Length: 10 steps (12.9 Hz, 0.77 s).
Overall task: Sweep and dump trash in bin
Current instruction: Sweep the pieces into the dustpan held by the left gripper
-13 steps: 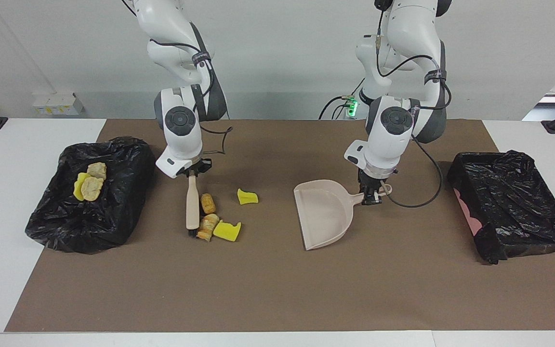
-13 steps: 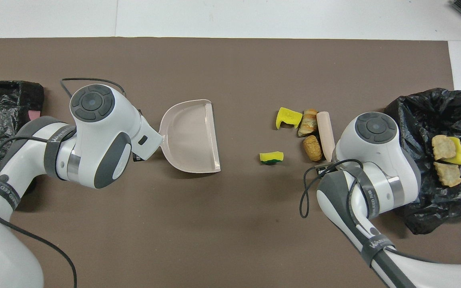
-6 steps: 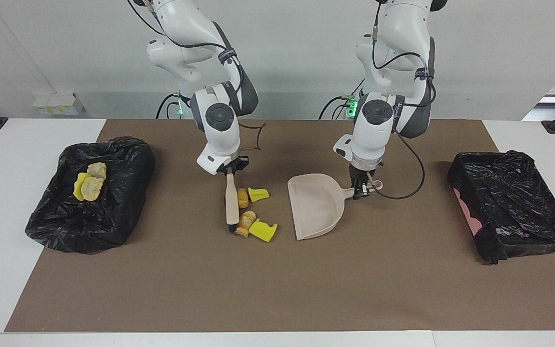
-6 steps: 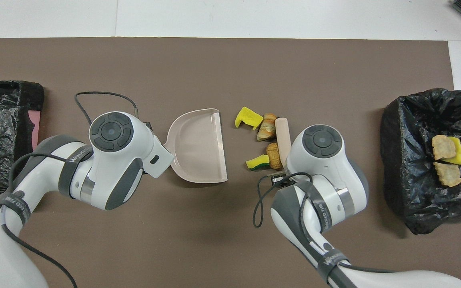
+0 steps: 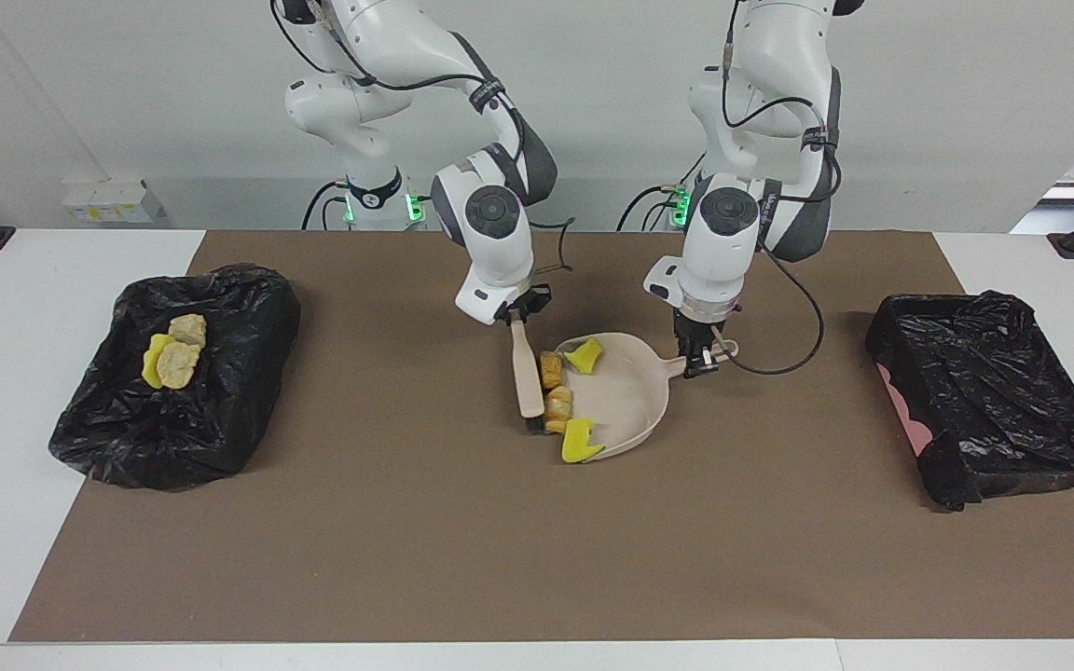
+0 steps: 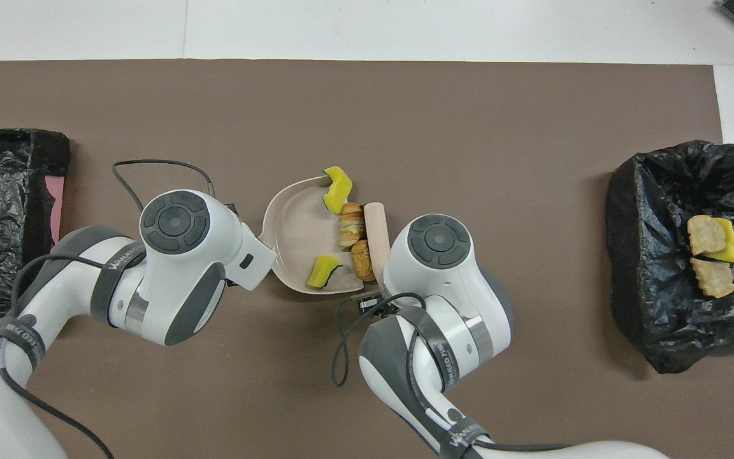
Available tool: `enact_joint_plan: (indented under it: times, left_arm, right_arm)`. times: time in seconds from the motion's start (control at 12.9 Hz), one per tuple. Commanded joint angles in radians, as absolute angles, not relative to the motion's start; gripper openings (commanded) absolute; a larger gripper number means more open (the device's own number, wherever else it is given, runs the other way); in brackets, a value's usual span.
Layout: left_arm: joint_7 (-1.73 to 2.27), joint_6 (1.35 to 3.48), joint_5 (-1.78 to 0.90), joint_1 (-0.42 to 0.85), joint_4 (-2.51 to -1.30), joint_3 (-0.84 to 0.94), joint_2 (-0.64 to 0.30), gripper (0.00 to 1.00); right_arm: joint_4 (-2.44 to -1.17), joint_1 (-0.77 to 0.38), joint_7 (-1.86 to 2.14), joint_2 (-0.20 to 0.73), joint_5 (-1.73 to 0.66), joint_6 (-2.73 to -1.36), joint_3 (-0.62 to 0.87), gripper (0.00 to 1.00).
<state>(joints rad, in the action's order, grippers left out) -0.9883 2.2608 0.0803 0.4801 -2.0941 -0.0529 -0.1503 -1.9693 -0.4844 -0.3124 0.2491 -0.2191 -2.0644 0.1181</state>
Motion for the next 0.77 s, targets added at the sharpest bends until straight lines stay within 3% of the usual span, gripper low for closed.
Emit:
enact_joint_plan:
  times: [0.0, 0.23, 0.7]
  left_arm:
    - [-0.963, 2.289, 0.107, 0.485, -2.138, -0.06, -0.12, 0.0]
    - [-0.963, 2.289, 0.106, 0.48, -2.138, -0.06, -0.12, 0.0]
    - [-0.971, 2.292, 0.106, 0.471, -2.131, -0.058, -0.124, 0.0]
  right_arm:
    - [-1.91, -0.508, -0.311, 0.276, -0.316, -2.074, 0.123, 0.0]
    - [-1.841, -0.545, -0.371, 0.287, -0.35, -2.03, 0.121, 0.0]
    - [-1.804, -0.468, -0.376, 0.23, -0.23, -1.82, 0.107, 0.0]
